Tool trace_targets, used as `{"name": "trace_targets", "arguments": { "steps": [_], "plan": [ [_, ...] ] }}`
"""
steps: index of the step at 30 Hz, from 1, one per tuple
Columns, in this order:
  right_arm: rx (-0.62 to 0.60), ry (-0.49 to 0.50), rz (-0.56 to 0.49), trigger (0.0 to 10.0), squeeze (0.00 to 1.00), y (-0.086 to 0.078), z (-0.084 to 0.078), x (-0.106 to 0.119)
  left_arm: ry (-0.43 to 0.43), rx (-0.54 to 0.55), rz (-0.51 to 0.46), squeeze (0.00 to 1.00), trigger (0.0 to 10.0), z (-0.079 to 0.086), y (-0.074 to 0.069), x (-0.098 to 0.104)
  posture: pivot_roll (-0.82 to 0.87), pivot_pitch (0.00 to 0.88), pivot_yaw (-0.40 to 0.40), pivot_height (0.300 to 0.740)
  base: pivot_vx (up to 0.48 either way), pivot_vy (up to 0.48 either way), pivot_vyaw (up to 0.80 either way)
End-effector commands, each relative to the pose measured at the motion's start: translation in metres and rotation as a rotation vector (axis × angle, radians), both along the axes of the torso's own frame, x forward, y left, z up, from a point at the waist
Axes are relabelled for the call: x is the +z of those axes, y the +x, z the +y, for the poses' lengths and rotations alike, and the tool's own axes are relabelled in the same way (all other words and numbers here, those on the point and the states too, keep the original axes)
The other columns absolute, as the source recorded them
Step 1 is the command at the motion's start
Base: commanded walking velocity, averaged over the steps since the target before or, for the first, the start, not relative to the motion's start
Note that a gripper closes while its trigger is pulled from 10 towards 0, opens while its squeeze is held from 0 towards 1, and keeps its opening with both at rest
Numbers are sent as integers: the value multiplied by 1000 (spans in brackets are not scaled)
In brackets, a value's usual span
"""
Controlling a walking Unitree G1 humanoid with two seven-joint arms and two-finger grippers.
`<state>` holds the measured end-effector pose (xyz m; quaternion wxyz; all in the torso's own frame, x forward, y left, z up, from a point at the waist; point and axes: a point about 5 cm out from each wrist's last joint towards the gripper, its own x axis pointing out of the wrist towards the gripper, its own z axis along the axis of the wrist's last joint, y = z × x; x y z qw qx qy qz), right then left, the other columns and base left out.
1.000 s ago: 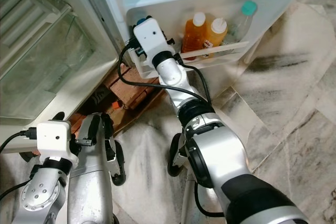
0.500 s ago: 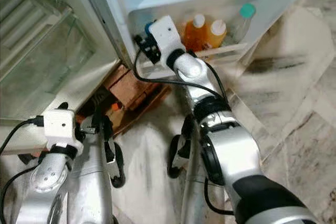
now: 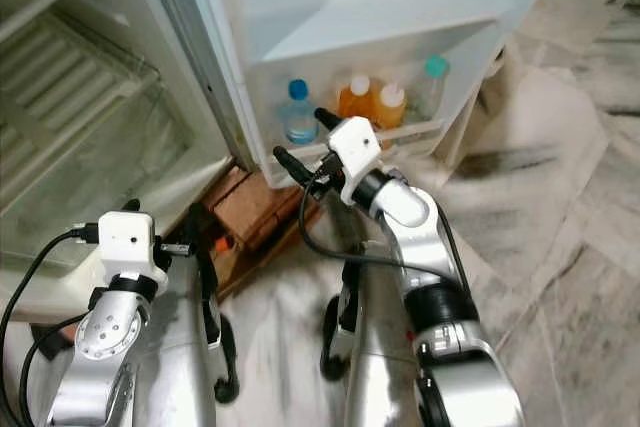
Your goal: Restocking fridge
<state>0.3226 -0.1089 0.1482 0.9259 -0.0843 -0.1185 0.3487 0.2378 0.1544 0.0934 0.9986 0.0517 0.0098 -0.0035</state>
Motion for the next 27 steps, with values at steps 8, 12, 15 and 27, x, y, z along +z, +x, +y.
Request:
{"name": "trace_targets", "arguments": {
  "steps": [8,12,15,27],
  "plan": [
    [-275,57,30,10000,0,-30,-16,-19,20,70,-9,0,10000,17,-3,-8,128,37,-18,551,0,0,0],
    [-319,98,24,10000,0,-40,-19,-23,18,73,-4,0,10000,17,-7,-14,118,13,-19,551,0,0,0],
    [-393,101,47,10000,0,-42,-23,-30,19,69,-4,0,10000,14,-7,-16,117,0,-16,576,0,0,0],
    [-493,104,55,10000,0,-30,-33,-31,35,100,-70,0,10000,12,3,-4,135,0,-19,651,0,0,0]
  ]
}}
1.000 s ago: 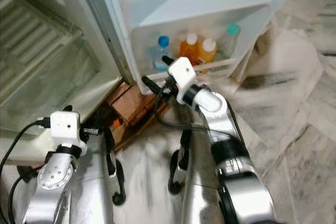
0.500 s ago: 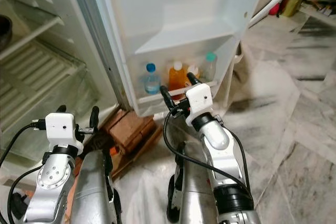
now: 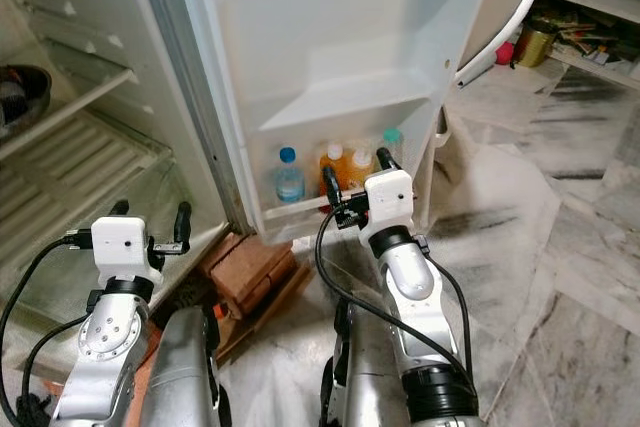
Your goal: Restocking fridge
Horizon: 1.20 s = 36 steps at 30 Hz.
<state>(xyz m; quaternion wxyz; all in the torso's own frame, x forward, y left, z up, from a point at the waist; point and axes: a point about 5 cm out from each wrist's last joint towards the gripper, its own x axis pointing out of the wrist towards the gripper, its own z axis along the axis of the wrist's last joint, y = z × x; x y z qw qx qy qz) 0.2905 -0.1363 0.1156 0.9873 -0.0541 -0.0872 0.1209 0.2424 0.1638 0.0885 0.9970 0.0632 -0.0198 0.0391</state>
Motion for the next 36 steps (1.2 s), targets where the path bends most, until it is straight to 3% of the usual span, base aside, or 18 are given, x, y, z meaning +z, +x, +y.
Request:
{"name": "trace_targets", "arguments": {
  "steps": [1,7,13,26,36],
  "plan": [
    [-26,4,0,10000,0,2,-5,1,11,18,-6,0,10000,3,-1,1,135,0,-19,656,0,0,0],
    [-101,59,117,10000,0,-5,-23,-17,8,46,32,0,10000,7,-14,-10,135,4,-37,696,0,0,0],
    [-85,19,163,10000,0,-24,-28,-30,0,29,73,0,10000,-6,-18,-21,120,0,-52,740,0,0,0],
    [-118,44,235,10000,0,-24,-25,-45,39,11,84,0,10000,-12,-12,-26,103,0,-42,740,0,0,0],
    [-60,23,269,10000,0,-23,-21,-48,39,14,94,0,10000,-15,-11,-29,88,0,-41,740,0,-396,0]
  ]
}}
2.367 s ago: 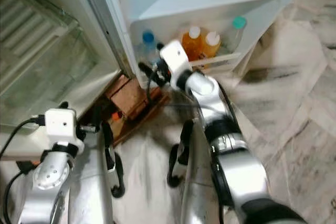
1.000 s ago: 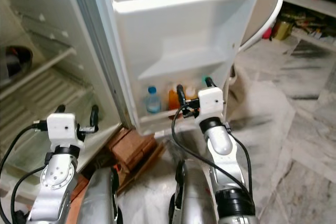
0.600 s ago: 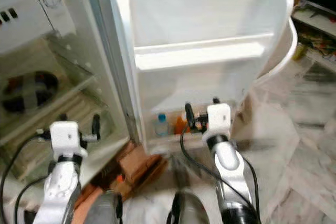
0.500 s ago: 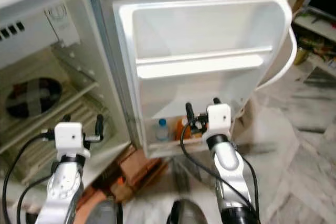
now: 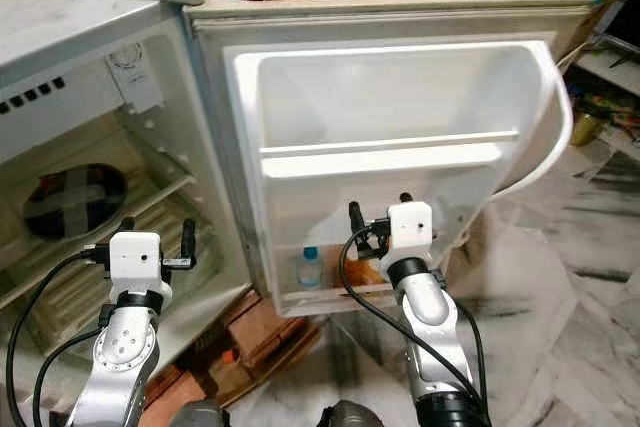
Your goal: Restocking fridge
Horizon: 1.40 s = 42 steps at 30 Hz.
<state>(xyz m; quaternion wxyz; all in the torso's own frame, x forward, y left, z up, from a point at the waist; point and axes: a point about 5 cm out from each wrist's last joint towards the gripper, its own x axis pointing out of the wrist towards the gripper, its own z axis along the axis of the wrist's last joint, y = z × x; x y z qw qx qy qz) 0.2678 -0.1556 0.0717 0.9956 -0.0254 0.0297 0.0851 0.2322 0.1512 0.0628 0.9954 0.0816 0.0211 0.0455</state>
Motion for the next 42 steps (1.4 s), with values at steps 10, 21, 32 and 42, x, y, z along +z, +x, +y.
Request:
{"name": "trace_targets", "arguments": {
  "steps": [10,21,32,42],
  "plan": [
    [295,10,82,10000,0,-5,29,-9,9,-7,21,0,10000,-2,-3,-5,96,0,-40,740,0,-459,0],
    [574,43,124,10000,0,-15,48,-8,12,-15,26,0,10000,-2,-4,-5,101,0,-33,740,0,-461,0],
    [602,48,87,10000,0,-7,42,-1,37,-37,30,0,10000,-3,-1,-5,107,0,-21,740,0,-475,0],
    [493,64,-62,10000,0,9,37,20,64,-23,36,0,10000,-1,7,-5,106,0,-12,740,0,-480,135]
  ]
}}
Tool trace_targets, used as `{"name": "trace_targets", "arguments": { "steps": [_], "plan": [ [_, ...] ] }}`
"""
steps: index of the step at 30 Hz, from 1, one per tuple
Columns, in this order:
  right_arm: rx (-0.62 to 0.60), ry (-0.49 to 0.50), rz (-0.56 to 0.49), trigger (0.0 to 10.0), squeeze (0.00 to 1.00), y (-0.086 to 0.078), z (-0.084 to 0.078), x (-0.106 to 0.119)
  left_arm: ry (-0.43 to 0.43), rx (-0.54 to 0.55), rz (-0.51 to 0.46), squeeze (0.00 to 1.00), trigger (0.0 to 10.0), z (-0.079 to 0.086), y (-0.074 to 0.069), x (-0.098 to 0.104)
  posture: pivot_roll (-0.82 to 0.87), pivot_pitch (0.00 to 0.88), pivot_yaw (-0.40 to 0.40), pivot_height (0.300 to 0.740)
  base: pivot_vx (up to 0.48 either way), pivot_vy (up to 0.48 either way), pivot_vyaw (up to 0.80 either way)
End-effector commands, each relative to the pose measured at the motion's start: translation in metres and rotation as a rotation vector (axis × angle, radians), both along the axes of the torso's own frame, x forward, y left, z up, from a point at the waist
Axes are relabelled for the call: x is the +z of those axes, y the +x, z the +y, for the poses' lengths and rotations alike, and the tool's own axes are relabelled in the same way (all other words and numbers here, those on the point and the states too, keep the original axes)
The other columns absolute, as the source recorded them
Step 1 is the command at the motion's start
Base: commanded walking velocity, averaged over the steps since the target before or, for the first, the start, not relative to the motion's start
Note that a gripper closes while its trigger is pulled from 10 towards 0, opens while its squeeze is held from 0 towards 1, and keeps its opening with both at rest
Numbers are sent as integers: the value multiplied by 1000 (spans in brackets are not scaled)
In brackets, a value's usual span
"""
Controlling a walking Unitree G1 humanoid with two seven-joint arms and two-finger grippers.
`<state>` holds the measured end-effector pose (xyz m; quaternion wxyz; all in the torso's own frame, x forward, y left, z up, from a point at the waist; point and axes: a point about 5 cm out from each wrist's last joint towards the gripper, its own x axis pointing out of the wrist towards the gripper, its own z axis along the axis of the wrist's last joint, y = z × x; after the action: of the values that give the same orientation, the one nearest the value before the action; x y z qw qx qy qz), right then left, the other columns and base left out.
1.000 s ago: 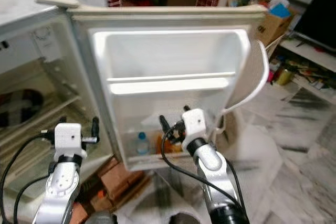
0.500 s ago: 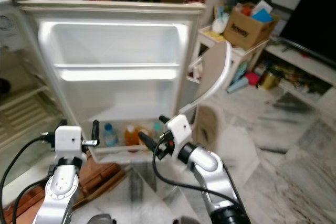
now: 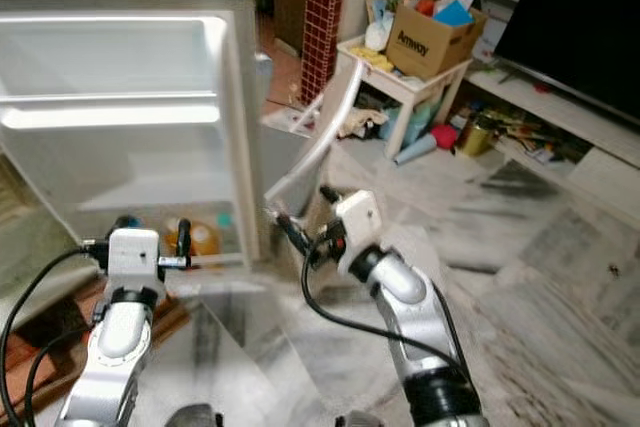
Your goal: Restocking fridge
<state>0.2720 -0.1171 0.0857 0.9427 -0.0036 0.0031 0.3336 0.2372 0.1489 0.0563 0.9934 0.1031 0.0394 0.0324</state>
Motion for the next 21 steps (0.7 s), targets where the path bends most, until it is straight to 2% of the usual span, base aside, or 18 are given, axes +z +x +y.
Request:
{"name": "trace_targets", "arguments": {
  "steps": [1,6,8,12,21],
  "plan": [
    [-28,9,-36,10000,0,6,-3,7,28,0,-7,0,10000,2,2,2,106,0,-12,740,0,-472,800],
    [-61,15,-59,10000,0,10,-5,10,33,1,-8,0,10000,3,4,2,107,0,-11,740,0,-456,798],
    [-122,12,-103,10000,0,18,-8,18,35,5,-8,0,10000,3,5,2,108,0,-11,740,283,-382,788],
    [-161,13,-139,10000,0,23,-8,24,29,6,-8,0,10000,3,7,2,109,0,-9,740,320,-347,788],
    [-158,24,-152,10000,0,25,-4,25,-8,49,2,0,10000,10,8,0,115,0,-7,740,467,0,785]
  ]
}}
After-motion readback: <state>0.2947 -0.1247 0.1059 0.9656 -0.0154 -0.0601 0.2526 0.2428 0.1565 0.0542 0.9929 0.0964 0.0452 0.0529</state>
